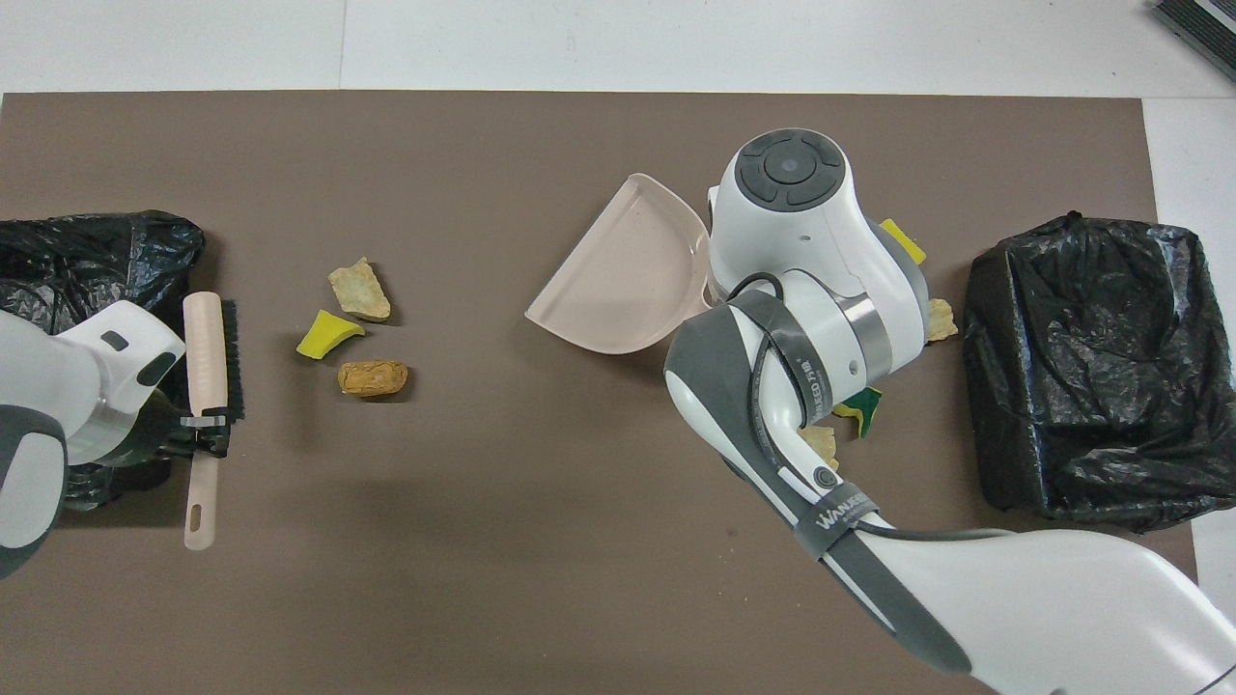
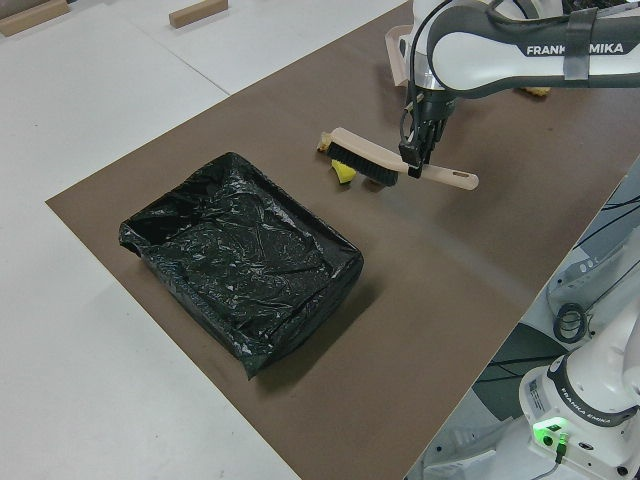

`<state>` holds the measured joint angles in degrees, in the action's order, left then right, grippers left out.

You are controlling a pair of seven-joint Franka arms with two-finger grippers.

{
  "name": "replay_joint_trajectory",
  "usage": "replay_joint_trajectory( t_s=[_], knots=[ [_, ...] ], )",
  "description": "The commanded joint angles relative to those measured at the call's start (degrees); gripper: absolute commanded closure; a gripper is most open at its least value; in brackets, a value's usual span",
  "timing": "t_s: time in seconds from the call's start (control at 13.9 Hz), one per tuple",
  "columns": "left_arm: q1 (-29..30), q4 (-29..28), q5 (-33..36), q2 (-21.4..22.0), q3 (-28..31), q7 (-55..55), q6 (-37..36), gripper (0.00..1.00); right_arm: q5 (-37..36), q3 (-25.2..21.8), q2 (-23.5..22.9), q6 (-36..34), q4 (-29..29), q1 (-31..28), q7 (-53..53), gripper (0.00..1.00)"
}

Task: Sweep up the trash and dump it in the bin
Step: 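Sweep trash into the dustpan with the left gripper's brush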

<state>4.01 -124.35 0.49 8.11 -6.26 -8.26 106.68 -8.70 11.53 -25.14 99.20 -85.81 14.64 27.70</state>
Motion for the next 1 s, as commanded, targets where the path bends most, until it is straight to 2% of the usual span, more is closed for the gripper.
replay_joint_trajectory(
  t_s=[0.0, 0.22, 0.43, 0.65, 0.93],
  knots=[
    [0.38, 0.17, 1.27, -3.53, -1.03, -0.87, 1.77, 1.00, -5.96, 0.51, 2.99, -2.07, -2.95, -0.06, 10.76, 1.00],
    [-0.41, -3.78, 0.92, -4.06, -1.21, -6.92, 6.51, 1.00, -10.34, 0.60, 5.88, -0.33, -8.30, 0.38, 17.98, 1.00],
    [-4.70, -6.51, 0.13, -4.06, -1.39, -12.98, 9.58, 1.00, -15.20, 0.69, 7.56, 2.74, -12.00, 0.83, 28.97, 1.00],
    [-10.76, -8.62, -1.10, -5.29, -1.39, -19.67, 15.74, 1.00, -15.21, 0.69, 9.75, 8.97, -17.88, 0.21, 29.87, 1.00],
    [-18.41, -8.45, -7.33, -6.08, -1.30, -21.71, 19.44, 1.00, -15.21, 0.69, 9.67, 10.31, -18.69, 0.12, 29.96, 1.00]
  ],
)
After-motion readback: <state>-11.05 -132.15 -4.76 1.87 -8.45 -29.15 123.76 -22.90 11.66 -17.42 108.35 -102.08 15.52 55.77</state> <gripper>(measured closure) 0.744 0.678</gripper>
